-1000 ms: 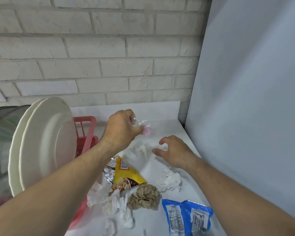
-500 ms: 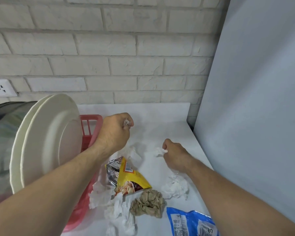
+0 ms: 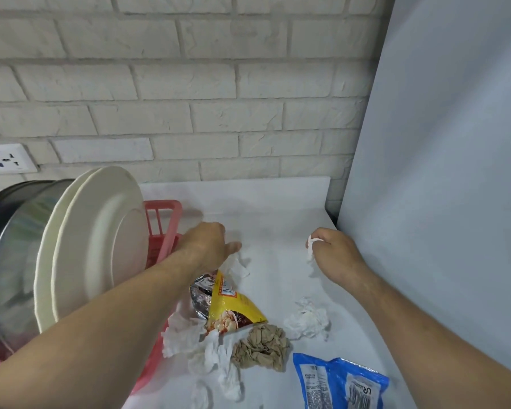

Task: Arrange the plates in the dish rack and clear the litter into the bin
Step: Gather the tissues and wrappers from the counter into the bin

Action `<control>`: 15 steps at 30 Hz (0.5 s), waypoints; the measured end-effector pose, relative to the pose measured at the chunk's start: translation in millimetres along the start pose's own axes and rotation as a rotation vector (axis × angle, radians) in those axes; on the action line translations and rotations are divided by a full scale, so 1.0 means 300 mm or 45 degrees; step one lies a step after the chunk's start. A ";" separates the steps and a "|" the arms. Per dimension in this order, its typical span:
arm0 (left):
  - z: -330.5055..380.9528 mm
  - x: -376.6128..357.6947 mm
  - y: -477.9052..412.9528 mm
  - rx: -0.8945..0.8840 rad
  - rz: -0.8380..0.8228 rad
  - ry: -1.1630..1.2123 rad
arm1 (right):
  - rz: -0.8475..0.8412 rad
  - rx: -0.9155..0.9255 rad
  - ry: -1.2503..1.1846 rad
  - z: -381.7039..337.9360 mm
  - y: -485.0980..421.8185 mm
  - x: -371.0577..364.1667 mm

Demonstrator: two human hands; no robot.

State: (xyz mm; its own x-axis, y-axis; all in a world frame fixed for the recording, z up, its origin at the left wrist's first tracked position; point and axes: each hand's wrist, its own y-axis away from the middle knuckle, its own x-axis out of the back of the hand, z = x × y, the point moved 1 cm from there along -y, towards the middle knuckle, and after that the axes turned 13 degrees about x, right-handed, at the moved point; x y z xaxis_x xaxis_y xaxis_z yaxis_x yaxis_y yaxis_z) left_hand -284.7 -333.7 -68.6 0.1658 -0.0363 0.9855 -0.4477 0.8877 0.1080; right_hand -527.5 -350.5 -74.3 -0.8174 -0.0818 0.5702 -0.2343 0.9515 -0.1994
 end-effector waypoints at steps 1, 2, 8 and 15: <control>0.002 -0.009 0.000 0.032 -0.049 -0.026 | -0.012 -0.009 0.019 -0.003 0.007 0.003; 0.007 -0.014 0.001 0.062 -0.080 -0.063 | -0.034 -0.013 0.052 -0.009 0.018 0.007; 0.033 -0.070 -0.052 0.009 -0.272 -0.221 | -0.132 -0.020 0.260 0.002 0.071 0.022; 0.067 -0.103 -0.090 -0.211 -0.076 -0.216 | -0.044 -0.144 -0.190 0.024 0.117 0.069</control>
State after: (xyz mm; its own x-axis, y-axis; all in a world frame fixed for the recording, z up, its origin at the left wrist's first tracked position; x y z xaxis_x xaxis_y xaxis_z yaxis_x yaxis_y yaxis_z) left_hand -295.5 -365.9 -99.4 0.0316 -0.1552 0.9874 -0.2891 0.9442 0.1577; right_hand -556.5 -320.8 -75.4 -0.8807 -0.1499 0.4492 -0.2097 0.9740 -0.0861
